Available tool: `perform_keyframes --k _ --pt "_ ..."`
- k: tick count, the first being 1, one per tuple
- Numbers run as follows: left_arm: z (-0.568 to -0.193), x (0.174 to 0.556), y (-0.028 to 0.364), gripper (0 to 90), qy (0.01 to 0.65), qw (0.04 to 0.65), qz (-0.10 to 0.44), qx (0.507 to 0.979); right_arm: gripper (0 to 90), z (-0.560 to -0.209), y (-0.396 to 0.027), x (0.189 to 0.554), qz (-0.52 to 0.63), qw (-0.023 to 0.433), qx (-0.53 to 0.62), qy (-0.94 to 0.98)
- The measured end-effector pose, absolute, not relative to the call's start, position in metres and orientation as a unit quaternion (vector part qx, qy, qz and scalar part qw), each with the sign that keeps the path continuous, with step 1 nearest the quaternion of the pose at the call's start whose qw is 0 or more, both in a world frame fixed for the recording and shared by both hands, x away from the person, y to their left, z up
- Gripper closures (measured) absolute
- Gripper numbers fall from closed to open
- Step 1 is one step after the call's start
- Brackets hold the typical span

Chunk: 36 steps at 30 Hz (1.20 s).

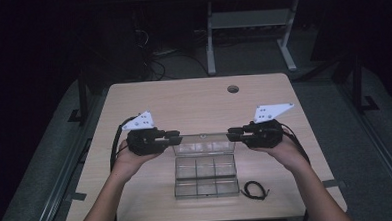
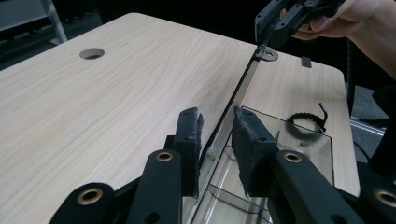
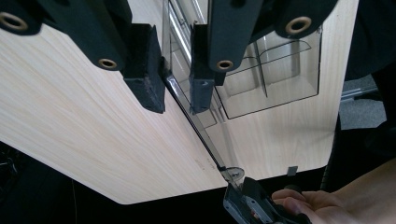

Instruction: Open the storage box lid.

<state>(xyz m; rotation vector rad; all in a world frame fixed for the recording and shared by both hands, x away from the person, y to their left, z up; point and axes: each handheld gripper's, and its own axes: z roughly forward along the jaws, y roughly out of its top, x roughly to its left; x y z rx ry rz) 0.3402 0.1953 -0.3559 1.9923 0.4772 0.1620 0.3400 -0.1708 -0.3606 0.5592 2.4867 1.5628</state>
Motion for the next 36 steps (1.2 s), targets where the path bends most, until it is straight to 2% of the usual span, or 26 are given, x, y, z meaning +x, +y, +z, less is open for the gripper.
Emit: perform_keyframes --k 25,36 --pt "-0.358 0.365 0.195 75.2 0.209 0.516 0.049 0.829 77.8 -0.362 -0.172 0.359 0.520 0.080 0.205 0.826" --pt "-0.359 0.378 0.194 76.4 0.216 0.516 0.037 0.828 78.2 -0.364 -0.174 0.370 0.521 0.067 0.213 0.824"
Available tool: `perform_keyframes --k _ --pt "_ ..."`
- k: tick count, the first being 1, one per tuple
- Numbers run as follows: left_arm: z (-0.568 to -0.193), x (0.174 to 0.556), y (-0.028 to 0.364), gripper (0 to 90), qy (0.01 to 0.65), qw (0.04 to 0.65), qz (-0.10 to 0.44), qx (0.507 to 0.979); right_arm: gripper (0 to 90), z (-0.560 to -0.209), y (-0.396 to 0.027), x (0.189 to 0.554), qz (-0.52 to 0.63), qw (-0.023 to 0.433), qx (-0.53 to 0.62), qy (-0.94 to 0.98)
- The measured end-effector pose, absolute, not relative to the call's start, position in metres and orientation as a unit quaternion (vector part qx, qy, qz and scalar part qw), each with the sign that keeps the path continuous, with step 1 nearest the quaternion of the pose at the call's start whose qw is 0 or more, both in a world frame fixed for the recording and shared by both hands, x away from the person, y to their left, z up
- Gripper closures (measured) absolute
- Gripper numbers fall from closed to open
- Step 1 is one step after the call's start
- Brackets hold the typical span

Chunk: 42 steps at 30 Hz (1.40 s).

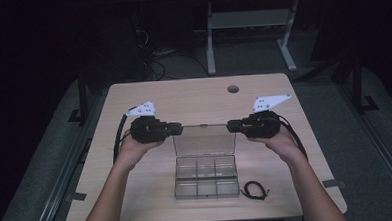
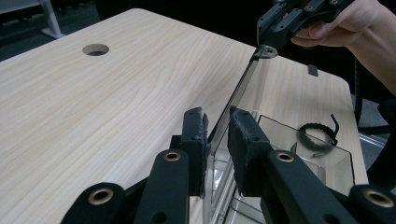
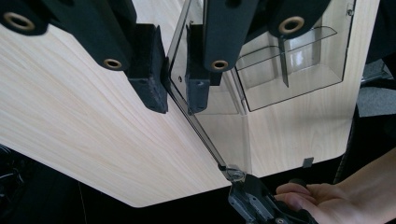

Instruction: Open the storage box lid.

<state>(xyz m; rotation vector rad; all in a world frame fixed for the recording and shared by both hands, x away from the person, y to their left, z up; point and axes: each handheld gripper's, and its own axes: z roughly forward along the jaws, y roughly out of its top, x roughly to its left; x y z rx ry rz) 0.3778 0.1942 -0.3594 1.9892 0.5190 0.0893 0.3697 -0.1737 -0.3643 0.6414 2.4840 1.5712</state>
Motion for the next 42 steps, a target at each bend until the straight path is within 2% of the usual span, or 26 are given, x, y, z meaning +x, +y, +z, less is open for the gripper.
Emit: perform_keyframes --k 19,25,30,42 --pt "-0.368 0.391 0.197 76.4 0.228 0.529 0.029 0.817 75.7 -0.368 -0.169 0.378 0.514 0.084 0.232 0.822" --pt "-0.371 0.394 0.196 76.2 0.239 0.532 0.028 0.812 72.3 -0.371 -0.167 0.381 0.512 0.090 0.241 0.820" --pt "-0.373 0.397 0.196 75.2 0.248 0.534 0.030 0.808 65.3 -0.374 -0.164 0.382 0.512 0.094 0.250 0.816" --pt "-0.379 0.407 0.195 72.7 0.261 0.530 0.028 0.806 59.4 -0.380 -0.159 0.390 0.504 0.099 0.269 0.815"
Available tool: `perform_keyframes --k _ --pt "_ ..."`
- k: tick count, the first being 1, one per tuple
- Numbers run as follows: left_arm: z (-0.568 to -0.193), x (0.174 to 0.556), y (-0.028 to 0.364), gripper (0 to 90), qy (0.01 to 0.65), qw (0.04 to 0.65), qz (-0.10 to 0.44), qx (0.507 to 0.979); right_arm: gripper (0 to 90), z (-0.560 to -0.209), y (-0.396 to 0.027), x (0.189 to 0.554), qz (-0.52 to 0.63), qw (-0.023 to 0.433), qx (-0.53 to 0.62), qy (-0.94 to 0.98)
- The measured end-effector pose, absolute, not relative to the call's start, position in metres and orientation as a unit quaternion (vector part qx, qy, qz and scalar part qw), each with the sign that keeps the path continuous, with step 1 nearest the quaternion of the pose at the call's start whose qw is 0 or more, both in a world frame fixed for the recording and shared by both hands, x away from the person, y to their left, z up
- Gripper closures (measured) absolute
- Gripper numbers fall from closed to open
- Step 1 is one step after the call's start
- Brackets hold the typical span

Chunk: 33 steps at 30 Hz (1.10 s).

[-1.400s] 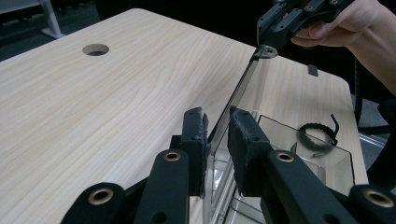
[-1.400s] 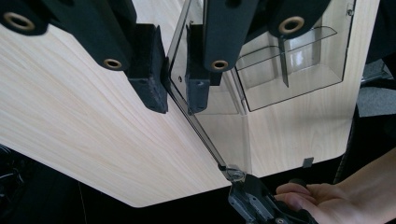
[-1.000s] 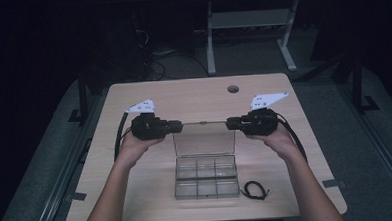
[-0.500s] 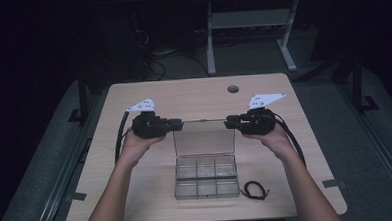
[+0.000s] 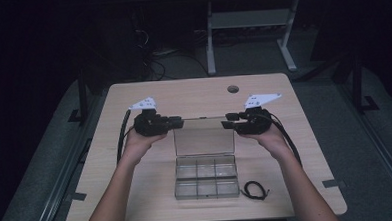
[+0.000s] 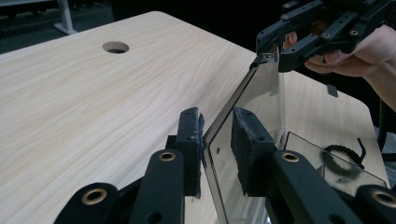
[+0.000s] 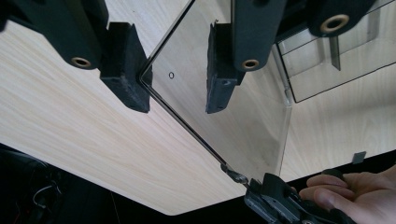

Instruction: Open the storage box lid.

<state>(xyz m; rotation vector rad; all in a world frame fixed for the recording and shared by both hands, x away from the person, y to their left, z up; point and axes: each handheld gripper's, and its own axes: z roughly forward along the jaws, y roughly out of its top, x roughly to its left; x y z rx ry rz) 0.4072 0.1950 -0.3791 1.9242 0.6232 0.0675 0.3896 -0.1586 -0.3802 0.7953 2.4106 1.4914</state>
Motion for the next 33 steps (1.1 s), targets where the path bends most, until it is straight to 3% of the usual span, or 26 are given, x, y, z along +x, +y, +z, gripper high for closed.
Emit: perform_keyframes --k 33 --pt "-0.401 0.428 0.194 68.0 0.292 0.519 0.030 0.803 41.3 -0.406 -0.142 0.409 0.465 0.107 0.303 0.825"
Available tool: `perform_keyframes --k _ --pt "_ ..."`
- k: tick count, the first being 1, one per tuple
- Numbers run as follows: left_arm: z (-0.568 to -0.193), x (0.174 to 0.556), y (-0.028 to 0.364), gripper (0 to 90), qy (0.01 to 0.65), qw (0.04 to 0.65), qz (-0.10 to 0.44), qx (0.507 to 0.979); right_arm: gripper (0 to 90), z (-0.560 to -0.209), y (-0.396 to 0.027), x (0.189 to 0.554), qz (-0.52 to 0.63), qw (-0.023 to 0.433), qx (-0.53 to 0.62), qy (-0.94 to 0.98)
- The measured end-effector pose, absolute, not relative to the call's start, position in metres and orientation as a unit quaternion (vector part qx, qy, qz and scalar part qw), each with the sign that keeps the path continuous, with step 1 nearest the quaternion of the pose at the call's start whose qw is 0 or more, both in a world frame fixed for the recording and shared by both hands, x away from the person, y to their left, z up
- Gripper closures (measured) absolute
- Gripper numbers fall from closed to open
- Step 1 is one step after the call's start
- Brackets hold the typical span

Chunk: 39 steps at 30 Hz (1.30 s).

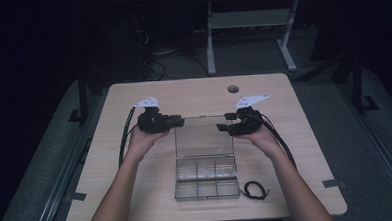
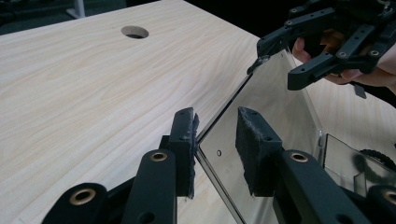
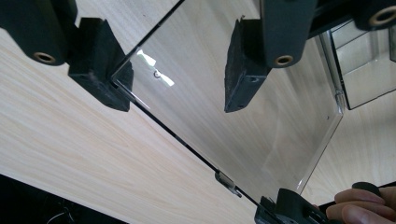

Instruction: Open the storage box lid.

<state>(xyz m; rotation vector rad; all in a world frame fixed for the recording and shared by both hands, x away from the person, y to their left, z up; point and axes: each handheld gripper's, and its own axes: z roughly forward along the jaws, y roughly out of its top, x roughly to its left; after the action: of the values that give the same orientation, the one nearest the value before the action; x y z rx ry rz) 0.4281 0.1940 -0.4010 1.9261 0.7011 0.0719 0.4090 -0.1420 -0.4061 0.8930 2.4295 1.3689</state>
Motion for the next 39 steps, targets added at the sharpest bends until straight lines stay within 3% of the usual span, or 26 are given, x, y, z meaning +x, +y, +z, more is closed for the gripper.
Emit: perform_keyframes --k 20,39 --pt "-0.416 0.433 0.192 64.3 0.309 0.506 0.015 0.805 29.2 -0.421 -0.134 0.413 0.448 0.090 0.317 0.831" --pt "-0.430 0.432 0.177 42.8 0.296 0.448 0.022 0.844 28.9 -0.434 -0.136 0.420 0.441 0.064 0.328 0.833"
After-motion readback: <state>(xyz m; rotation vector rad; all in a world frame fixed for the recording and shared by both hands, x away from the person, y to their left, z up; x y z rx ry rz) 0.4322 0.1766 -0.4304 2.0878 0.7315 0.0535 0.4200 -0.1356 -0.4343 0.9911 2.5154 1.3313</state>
